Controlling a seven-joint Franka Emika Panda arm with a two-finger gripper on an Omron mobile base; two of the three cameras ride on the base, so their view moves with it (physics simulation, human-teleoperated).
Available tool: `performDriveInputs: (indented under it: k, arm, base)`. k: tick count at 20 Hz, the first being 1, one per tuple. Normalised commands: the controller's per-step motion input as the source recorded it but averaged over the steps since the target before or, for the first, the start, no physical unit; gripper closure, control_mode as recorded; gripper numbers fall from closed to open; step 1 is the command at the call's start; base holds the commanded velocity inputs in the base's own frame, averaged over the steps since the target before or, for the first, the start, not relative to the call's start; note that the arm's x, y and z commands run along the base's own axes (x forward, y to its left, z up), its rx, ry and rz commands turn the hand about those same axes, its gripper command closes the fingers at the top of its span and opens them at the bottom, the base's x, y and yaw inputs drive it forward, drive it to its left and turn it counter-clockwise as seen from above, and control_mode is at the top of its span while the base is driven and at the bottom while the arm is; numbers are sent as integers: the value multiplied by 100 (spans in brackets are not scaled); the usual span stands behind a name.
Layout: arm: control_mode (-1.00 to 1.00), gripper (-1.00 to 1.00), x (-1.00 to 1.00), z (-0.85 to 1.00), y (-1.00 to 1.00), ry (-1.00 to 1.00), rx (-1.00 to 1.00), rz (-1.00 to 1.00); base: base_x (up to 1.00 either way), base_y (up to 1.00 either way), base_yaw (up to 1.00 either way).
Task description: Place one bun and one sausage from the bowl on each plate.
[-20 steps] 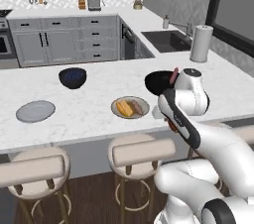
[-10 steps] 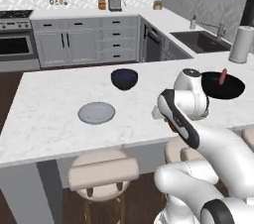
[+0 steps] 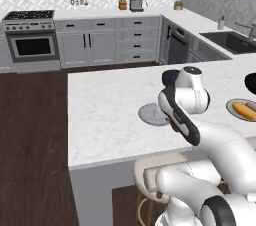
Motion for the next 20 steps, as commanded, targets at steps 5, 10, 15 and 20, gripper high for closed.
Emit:
performDriveInputs:
  k: [5, 10, 15, 20]
  arm:
    - [-100, 100, 96, -13, 15, 10, -10, 6]
    - [-100, 100, 100, -10, -9, 6, 0, 4]
    - [-100, 100, 100, -7, -5, 13, 0, 1]
    - [-100, 100, 97, -35, -1, 9, 0, 0]
  base:
    - [0, 0, 0]
    - [0, 0, 0]
    - [0, 0, 0]
    - [0, 0, 0]
